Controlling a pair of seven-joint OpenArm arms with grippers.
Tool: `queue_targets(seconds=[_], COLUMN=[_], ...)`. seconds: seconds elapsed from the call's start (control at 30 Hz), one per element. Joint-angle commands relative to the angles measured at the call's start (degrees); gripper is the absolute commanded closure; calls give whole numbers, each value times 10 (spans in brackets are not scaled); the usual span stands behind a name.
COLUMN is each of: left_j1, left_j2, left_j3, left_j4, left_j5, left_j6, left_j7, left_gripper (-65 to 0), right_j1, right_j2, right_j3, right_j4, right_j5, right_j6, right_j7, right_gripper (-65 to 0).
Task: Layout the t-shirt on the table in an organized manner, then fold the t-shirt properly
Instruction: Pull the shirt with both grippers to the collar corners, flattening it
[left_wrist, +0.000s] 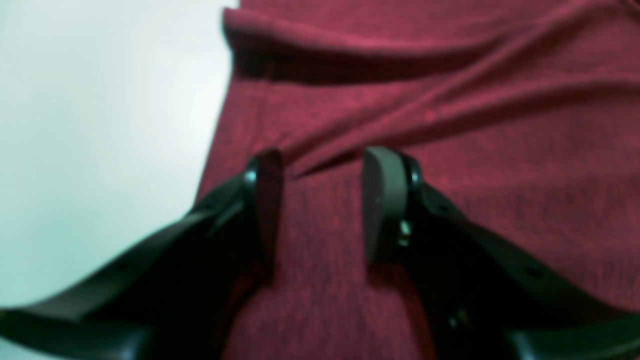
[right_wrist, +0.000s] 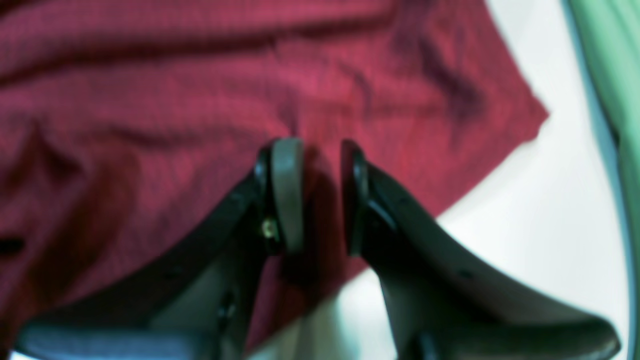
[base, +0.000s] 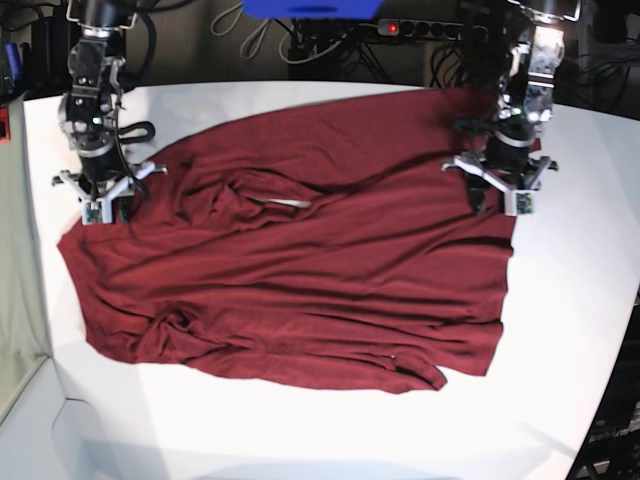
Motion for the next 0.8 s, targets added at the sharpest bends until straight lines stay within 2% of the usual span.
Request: queue_targets(seconds=[0.0, 0.33, 0.47, 0.6, 0.77], left_j1=[1, 9, 13, 21, 29], left_j2=[-5, -5, -5, -5, -5], left_j3=[-8, -27, -27, -27, -27], left_j4=[-1, 2, 1, 3, 4], left_j5=[3, 3, 4, 3, 4], left_j6=[9, 9, 9, 9, 9], left_j7=[23, 23, 23, 23, 23], left_gripper=[-262, -262, -262, -262, -262], right_j1=[1, -57, -96, -126, -136], right_j2=[11, 8, 6, -16, -17], right_j3=[3, 71, 71, 70, 69], right_j4=[10, 17, 46, 86, 97], right_j5=[6, 6, 6, 6, 6], right_j6=[-3, -2, -2, -2, -2], right_j7=[10, 12, 13, 12, 11], right_gripper=[-115, -115, -115, -115, -115])
